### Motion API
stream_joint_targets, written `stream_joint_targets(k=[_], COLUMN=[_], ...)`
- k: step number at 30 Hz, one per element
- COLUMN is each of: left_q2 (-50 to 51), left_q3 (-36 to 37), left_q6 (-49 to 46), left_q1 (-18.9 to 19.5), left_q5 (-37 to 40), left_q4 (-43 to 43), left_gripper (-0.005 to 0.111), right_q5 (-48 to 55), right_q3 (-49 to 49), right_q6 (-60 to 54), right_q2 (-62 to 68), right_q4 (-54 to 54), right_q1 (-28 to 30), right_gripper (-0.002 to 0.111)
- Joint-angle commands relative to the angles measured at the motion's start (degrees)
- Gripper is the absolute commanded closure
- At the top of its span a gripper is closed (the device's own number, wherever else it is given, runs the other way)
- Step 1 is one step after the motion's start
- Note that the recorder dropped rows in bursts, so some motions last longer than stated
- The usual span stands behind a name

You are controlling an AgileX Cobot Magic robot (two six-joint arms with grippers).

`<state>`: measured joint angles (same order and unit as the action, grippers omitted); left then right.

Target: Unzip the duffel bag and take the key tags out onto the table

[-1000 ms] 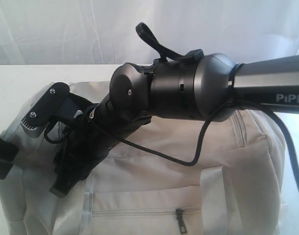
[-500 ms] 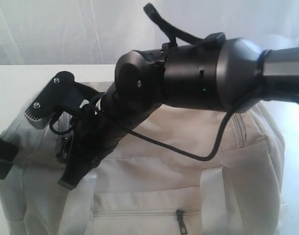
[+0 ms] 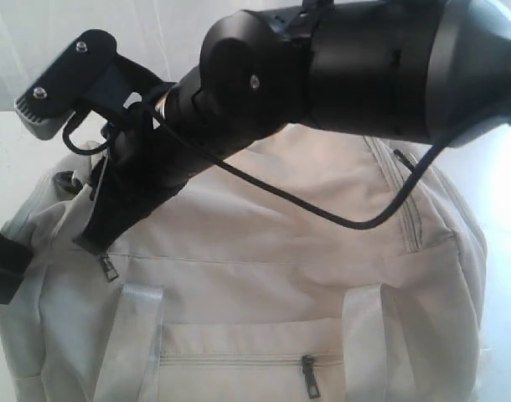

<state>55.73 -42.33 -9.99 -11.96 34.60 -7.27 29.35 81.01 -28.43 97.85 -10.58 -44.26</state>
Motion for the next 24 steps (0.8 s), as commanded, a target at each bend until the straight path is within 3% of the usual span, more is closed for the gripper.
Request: stream_joint_targets(k=[1,17,24], left_q2=[-0.3,-0.3,-0.3], left_q3=[0.3,0.4,0.4], left_q6=[0.0,-0.2,-0.2], left_q1=[-0.1,-0.1,-0.1], left_q5=[2.7,5.5,5.4], left_q4=[-0.9,-1.2,-1.2], left_gripper=[0.107,0.107,0.107], right_q5=[-3.0,-4.9,4.0], right_q3=[3.5,20.7,23.9], right_q6=[0.7,2.1,3.2], right_q2=[1.7,16.2,15.9], right_q4=[0.4,0.1,-0.4], right_q1=[2.1,7.7,8.0], right_gripper=[0.108,0.108,0.108])
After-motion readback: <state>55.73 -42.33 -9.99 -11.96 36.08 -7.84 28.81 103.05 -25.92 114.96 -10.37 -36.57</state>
